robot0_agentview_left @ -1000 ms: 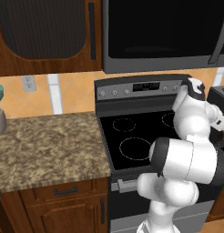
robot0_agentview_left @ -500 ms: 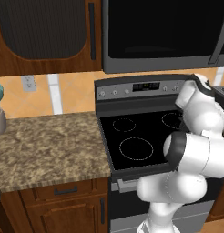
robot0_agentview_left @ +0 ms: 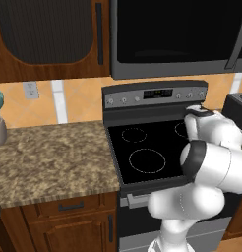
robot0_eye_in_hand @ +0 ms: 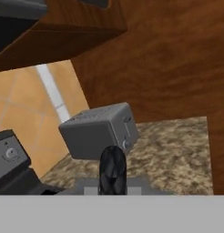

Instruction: Put the eggplant and lime in the pot. Retrieve the spatula and lightly stir the vegetables in the pot.

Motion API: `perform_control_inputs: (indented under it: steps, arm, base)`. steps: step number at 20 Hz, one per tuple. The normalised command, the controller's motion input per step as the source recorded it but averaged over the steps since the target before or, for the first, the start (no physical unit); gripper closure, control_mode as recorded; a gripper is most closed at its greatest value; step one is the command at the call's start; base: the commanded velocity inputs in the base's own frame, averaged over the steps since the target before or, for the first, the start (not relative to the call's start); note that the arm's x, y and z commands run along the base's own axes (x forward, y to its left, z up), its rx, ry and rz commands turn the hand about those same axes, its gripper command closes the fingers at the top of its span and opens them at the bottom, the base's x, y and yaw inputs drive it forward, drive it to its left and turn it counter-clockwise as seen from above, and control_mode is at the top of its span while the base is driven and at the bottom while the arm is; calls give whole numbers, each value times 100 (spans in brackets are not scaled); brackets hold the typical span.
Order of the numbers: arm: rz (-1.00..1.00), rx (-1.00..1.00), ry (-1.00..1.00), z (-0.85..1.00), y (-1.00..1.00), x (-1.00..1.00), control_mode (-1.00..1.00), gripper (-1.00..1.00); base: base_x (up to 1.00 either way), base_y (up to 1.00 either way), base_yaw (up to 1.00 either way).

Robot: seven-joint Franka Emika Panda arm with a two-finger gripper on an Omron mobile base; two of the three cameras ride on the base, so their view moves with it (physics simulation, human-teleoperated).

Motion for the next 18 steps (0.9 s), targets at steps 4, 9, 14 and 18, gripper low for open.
perform_control_inputs:
  steps: [4, 9, 14, 18]
  arm:
    - [0, -6, 2, -92, 0, 0, -100, 100]
    - [1, -5, -15, -26, 0, 24, -100, 100]
    - [6, -1, -15, 0, 16, 22, -100, 100]
    - [4, -5, -12, -15, 27, 1, -100, 100]
  base:
    - [0, 0, 0]
    - [0, 0, 0]
    - [0, 0, 0]
    - [0, 0, 0]
